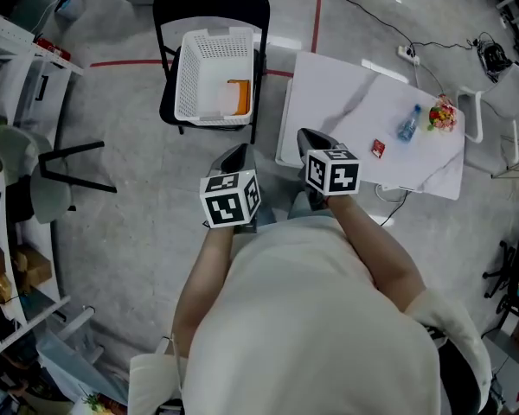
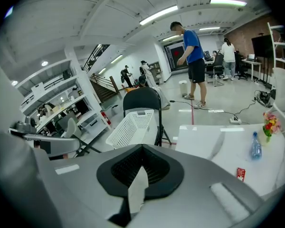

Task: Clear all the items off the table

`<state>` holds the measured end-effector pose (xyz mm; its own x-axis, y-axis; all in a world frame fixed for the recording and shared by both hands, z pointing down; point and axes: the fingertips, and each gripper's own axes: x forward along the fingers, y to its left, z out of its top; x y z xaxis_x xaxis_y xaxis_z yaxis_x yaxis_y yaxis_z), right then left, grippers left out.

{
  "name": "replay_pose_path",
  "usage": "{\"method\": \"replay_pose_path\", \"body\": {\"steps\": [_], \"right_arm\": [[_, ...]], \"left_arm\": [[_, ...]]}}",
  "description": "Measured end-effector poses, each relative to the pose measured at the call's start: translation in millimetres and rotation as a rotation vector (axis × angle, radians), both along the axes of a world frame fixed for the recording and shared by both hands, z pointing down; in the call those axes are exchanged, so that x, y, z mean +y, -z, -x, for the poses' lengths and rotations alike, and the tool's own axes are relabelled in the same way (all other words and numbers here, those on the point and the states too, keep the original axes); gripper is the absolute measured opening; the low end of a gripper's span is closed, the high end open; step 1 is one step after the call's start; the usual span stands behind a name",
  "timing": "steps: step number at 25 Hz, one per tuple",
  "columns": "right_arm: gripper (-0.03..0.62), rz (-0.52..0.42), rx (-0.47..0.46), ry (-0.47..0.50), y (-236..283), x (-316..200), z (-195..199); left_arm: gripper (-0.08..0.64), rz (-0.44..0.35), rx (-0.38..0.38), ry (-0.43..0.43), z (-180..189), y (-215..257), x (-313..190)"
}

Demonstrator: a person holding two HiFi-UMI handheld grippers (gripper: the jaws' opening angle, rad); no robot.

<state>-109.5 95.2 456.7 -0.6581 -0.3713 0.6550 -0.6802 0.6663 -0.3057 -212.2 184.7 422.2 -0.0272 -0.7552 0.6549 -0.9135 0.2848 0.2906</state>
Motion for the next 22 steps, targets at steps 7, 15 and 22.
{"method": "replay_pose_path", "body": {"steps": [7,15,22], "right_arm": [[-0.002,0.004,0.005,-0.037,-4,-36,-55],[-0.002,0.022,0.01,-0.116,-13,-76,-124],[-0.002,0.042,0.01,-0.176,-22,-103,-173]], "left_arm": [[0.008,0.008,0.024,-0.028,-48,-8,-36],[0.008,0.032,0.027,-0.112,-107,-18,-87],[0.008,0.057,0.021,-0.169,-150,-27,-120]]}}
